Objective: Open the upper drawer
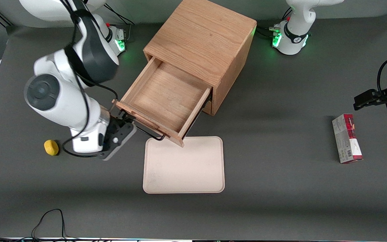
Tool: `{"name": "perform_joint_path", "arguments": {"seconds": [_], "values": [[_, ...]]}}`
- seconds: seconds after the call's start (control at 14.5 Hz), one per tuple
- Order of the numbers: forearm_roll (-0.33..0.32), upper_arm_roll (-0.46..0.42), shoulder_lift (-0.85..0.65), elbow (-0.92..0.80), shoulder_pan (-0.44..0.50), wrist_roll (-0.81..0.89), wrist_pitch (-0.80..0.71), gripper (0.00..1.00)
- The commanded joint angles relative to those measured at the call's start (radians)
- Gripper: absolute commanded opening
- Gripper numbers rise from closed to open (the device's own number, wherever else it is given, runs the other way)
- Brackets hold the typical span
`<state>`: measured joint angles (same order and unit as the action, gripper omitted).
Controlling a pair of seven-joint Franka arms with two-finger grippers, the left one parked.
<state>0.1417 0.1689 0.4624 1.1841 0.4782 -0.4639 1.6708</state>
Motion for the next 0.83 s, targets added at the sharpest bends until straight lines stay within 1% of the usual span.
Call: {"name": "perform_joint_path", "arguments": {"seconds": [0.0, 0.21, 0.28, 0.41, 0.69, 0.76], "values": [[-0.014, 0.043, -0.051, -0.005, 0.000, 0.127, -0.035, 1.00], [-0.013, 0.119, -0.091, -0.001, 0.000, 0.391, -0.104, 1.00], [-0.013, 0.144, -0.100, -0.001, 0.000, 0.437, -0.133, 1.00], [-0.014, 0.200, -0.139, 0.018, 0.002, 0.439, -0.201, 1.00], [-0.014, 0.296, -0.160, 0.026, 0.002, 0.438, -0.206, 1.00], [-0.014, 0.296, -0.169, 0.035, -0.012, 0.439, -0.203, 1.00]]}}
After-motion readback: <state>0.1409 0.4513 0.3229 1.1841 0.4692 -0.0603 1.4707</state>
